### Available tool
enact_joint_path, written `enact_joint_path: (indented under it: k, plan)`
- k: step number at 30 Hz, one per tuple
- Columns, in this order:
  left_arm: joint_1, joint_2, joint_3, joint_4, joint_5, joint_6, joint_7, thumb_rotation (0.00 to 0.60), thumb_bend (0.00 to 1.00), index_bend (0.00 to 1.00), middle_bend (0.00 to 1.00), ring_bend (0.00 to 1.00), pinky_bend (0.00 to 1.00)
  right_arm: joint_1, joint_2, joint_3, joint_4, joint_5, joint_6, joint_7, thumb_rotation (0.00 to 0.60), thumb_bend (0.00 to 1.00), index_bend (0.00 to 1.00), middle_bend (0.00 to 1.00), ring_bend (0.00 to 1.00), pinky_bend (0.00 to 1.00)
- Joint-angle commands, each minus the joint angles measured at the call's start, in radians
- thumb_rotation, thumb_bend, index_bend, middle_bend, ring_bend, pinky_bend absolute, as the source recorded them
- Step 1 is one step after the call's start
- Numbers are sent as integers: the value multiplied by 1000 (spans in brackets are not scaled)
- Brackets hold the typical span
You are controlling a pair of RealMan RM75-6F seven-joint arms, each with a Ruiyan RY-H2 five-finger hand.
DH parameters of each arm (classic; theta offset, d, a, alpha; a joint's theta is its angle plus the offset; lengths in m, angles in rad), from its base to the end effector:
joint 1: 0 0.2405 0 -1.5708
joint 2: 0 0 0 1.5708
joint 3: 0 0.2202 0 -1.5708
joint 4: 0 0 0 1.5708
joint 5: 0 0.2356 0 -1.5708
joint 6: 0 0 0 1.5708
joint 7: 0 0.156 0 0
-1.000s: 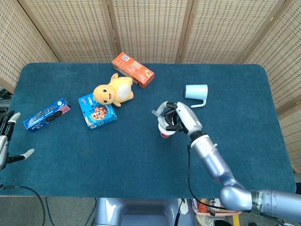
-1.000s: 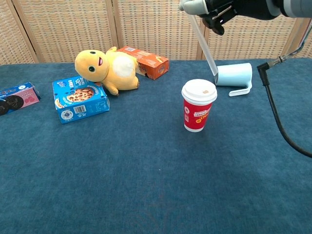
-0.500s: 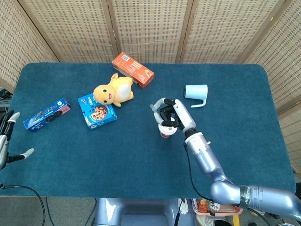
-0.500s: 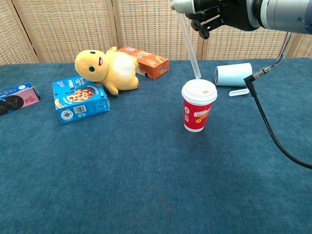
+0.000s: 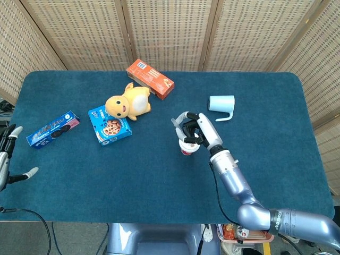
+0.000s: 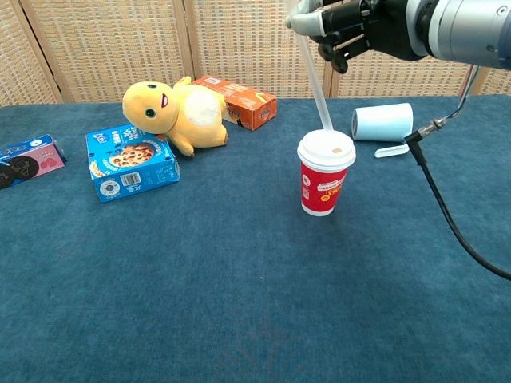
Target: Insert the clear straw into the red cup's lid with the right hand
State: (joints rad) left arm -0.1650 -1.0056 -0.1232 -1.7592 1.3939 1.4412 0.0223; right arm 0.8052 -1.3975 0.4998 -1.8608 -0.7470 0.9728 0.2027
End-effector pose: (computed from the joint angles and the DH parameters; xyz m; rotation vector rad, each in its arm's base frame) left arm -0.2603 0.2285 0.1481 -1.3352 -0.8904 -0.9597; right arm -0.0075 -0.3518 0.0282 1.2898 -1.8383 1.5985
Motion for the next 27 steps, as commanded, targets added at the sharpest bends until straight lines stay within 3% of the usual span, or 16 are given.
enact_joint_path:
  k: [1, 27]
  plan:
    - [0, 0, 1, -1, 1, 0, 1, 600, 0, 0, 0, 0, 0, 1, -5, -4, 9, -1, 0, -1, 600, 557, 715, 900, 750, 762]
    - [-4, -3, -1, 2, -8, -7, 4, 600, 0, 0, 0, 0, 0, 5, -27, -19, 58, -3, -18, 5, 600, 565, 714, 901, 750, 762]
